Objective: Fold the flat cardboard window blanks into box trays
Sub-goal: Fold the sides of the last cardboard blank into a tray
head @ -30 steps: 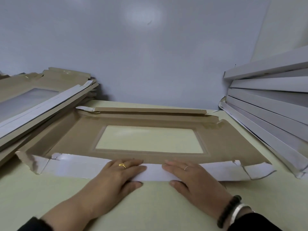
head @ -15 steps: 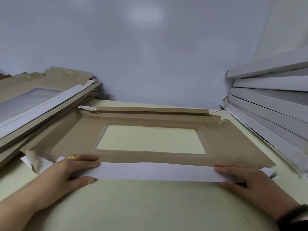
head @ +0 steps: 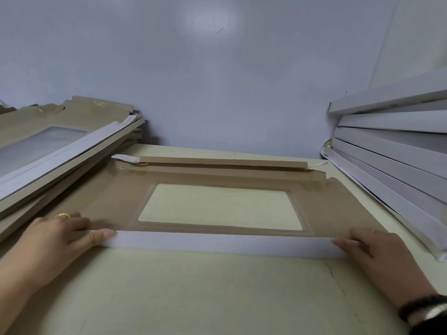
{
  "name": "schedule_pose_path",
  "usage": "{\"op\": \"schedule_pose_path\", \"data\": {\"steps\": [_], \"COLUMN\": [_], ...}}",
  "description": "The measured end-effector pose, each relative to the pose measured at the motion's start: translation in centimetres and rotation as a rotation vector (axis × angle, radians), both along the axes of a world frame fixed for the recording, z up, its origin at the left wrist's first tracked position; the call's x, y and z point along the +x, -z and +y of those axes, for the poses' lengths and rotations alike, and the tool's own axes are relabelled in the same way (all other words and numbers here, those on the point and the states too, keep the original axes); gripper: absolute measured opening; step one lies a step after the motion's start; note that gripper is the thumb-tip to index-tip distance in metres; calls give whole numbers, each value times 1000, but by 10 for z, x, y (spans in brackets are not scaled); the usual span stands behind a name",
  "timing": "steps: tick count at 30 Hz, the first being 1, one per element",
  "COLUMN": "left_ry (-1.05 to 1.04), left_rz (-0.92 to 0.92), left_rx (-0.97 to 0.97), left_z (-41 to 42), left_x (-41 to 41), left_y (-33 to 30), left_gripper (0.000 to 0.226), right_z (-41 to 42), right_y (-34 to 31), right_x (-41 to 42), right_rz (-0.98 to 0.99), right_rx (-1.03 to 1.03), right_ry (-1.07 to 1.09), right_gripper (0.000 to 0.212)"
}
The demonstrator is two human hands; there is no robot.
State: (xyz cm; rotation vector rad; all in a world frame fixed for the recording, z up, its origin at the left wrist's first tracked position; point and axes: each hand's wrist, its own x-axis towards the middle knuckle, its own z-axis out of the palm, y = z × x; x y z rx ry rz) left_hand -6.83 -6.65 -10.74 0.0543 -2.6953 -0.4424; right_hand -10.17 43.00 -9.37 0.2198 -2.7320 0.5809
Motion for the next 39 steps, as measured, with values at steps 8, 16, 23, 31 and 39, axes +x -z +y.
{"op": "schedule_pose_path", "data": {"steps": [8, 16, 23, 31, 39], "left_ry": [-235, -147, 294, 141, -200], "left_rz": [-132, -182, -214, -390, -478], "left_rx": [96, -76, -81, -177, -63], "left_z": [16, 49, 144, 144, 68], "left_x": [-16, -16, -12, -17, -21], "left_y": [-6, -9, 2, 6, 1], "left_gripper": [57, 35, 45, 69, 54], "right_z": [-8, -13, -92, -91, -18], "right_y": [1, 6, 11, 21, 11], "right_x": [-14, -20, -8, -16, -21], "right_rz": [-62, -136, -110, -178, -212], "right_rx": [3, 81, 280, 273, 132], "right_ry": [75, -8, -428, -471, -209], "right_gripper": [22, 25, 49, 44, 38]}}
